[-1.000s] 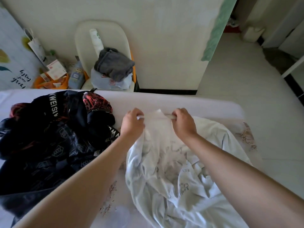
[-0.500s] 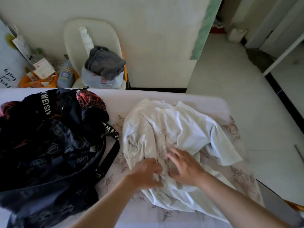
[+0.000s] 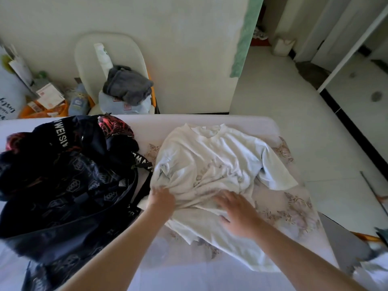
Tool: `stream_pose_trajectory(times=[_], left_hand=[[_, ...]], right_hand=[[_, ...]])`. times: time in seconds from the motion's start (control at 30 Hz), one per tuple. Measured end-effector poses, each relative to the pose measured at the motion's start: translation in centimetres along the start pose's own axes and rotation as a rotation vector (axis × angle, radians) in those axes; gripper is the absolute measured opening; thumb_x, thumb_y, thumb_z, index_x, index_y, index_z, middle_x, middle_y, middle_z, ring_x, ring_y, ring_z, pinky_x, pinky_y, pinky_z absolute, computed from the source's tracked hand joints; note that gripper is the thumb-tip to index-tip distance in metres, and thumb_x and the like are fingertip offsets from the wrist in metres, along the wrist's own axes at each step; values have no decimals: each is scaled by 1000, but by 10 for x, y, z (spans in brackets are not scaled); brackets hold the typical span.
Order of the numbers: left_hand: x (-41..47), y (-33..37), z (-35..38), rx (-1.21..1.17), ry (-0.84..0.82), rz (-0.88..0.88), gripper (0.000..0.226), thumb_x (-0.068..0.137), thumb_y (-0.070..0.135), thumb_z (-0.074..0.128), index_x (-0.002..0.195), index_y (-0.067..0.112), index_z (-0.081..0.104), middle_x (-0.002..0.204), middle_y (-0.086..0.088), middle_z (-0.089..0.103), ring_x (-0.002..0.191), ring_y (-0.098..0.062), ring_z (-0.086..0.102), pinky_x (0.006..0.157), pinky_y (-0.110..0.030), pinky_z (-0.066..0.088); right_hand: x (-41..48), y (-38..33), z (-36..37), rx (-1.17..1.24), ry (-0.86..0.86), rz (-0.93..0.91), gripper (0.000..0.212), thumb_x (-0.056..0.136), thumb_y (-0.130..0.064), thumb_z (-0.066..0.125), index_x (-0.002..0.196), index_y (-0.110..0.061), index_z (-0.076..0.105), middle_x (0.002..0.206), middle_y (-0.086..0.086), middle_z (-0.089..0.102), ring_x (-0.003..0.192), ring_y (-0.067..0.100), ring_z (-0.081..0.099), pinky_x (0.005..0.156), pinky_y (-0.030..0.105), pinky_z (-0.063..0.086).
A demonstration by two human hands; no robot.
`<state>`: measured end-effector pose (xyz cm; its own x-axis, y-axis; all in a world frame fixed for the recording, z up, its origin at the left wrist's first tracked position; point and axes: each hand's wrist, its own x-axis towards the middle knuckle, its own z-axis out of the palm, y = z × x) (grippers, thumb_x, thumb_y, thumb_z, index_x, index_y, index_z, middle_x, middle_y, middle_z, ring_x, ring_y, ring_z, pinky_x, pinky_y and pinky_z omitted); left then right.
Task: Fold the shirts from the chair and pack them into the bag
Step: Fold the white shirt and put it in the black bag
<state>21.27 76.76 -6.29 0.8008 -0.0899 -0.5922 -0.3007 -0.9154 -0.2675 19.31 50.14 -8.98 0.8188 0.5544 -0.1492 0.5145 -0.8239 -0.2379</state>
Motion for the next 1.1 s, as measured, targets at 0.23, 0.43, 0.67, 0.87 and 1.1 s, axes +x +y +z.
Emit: stream_pose_trajectory(times=[0.23,0.43,0.67,0.87,1.1], left_hand=[[-26,39,19,-528,171,278,25,81,35,65,102,38,53,122,9,40,123,-17,36,104,-41,34],[-30,51,46,-564,166,301,13,91,27,63,103,32,66,117,6,54,119,-21,47,102,-36,39],[-63,31,8,-850,-335,411,34,83,12,48,101,34,66,104,14,63,99,-12,58,85,-25,45],[-71,54,42,-818,254,226,18,89,38,59,105,43,63,122,14,56,118,-12,50,104,-34,40],[-89,44,103,-385,-25,243,120,65,72,72,150,52,-10,148,13,-44,142,-32,-36,111,-70,-10]], right_hand=[[-39,-7,15,-95,-78,49,89,71,-68,53,147,-28,31,162,10,16,148,26,19,118,46,26],[-66,1,29,-32,-137,231,16,89,-22,68,99,-34,69,142,-3,51,123,23,57,98,46,49],[-85,-16,-7,-211,-193,317,20,97,-16,49,113,-25,56,96,-1,70,92,26,66,95,39,47],[-96,-39,-12,-425,-380,444,46,91,-23,49,137,-23,47,135,7,47,129,29,43,110,49,27],[-96,-61,38,-9,-422,200,98,78,-60,55,156,-35,4,166,2,-14,153,20,-3,117,51,24]])
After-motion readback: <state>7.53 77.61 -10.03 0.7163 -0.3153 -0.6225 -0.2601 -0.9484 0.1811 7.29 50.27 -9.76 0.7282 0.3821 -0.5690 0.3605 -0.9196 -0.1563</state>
